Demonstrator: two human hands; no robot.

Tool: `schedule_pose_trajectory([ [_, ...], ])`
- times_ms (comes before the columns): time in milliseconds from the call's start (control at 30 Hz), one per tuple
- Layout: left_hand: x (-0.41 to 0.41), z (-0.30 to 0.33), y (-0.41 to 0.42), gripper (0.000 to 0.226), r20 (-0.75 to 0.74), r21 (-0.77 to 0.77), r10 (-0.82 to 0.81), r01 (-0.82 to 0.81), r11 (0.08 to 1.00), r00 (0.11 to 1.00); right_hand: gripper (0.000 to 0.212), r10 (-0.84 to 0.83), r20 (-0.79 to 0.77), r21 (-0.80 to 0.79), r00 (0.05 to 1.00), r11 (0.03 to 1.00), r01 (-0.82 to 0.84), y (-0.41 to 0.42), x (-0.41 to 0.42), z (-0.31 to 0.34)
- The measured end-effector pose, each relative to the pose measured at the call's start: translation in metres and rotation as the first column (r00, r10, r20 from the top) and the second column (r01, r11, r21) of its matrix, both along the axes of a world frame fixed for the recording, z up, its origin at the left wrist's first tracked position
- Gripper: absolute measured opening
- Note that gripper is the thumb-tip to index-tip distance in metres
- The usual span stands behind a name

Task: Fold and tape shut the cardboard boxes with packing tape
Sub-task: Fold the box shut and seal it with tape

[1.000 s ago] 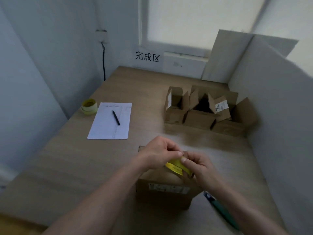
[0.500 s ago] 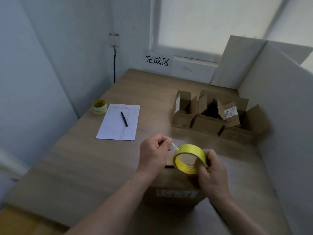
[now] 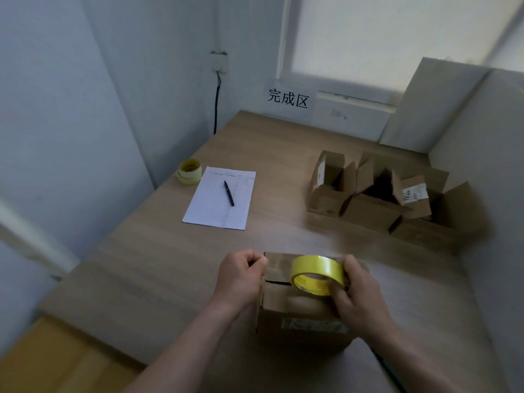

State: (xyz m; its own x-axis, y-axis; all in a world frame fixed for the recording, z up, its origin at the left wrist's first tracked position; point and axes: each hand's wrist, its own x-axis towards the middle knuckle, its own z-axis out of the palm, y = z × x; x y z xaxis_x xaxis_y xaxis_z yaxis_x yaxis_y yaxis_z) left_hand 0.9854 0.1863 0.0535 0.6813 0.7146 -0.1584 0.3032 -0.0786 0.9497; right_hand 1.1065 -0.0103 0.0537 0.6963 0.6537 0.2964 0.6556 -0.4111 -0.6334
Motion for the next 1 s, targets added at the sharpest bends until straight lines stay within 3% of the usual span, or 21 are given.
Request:
schedule_pose_trajectory([
  [67,-0.005,-0.007,0.002,0.022,-0.01,-0.069,0.059,-0.059,0.996,0.998,0.02,-0.011,0.052,0.018,0.999,1.0,0.01,0.004,-0.002,0.001],
  [167,-0.011,-0.013,0.007,0.023,-0.017,-0.13,0.074,-0.076,0.989,0.997,0.036,-0.04,0.107,0.093,0.993,0.995,0.03,0.007,-0.005,0.0],
  [533,-0.033,-0.024,-0.021,0.025,0.04,-0.351,0.193,-0.167,0.921,0.98,0.032,-0.018,0.151,0.089,0.988,0.996,0.004,0.012,-0.01,0.005],
  [867,-0.024,-0.041,-0.044,0.024,0.011,-0.429,0.274,-0.243,0.87,0.962,0.023,-0.018,0.181,0.098,0.983,0.995,0.0,0.013,-0.005,-0.003],
  [967,-0.018,-0.047,-0.049,0.008,-0.05,-0.397,0.315,-0.308,0.864,0.948,0.022,-0.029,0.167,0.113,0.986,0.994,0.01,0.013,-0.003,-0.008],
  [1000,-0.017,-0.047,-0.049,0.025,-0.121,-0.382,0.324,-0.345,0.857,0.938,0.023,-0.035,0.157,0.122,0.987,0.992,0.016,0.012,-0.002,-0.009],
])
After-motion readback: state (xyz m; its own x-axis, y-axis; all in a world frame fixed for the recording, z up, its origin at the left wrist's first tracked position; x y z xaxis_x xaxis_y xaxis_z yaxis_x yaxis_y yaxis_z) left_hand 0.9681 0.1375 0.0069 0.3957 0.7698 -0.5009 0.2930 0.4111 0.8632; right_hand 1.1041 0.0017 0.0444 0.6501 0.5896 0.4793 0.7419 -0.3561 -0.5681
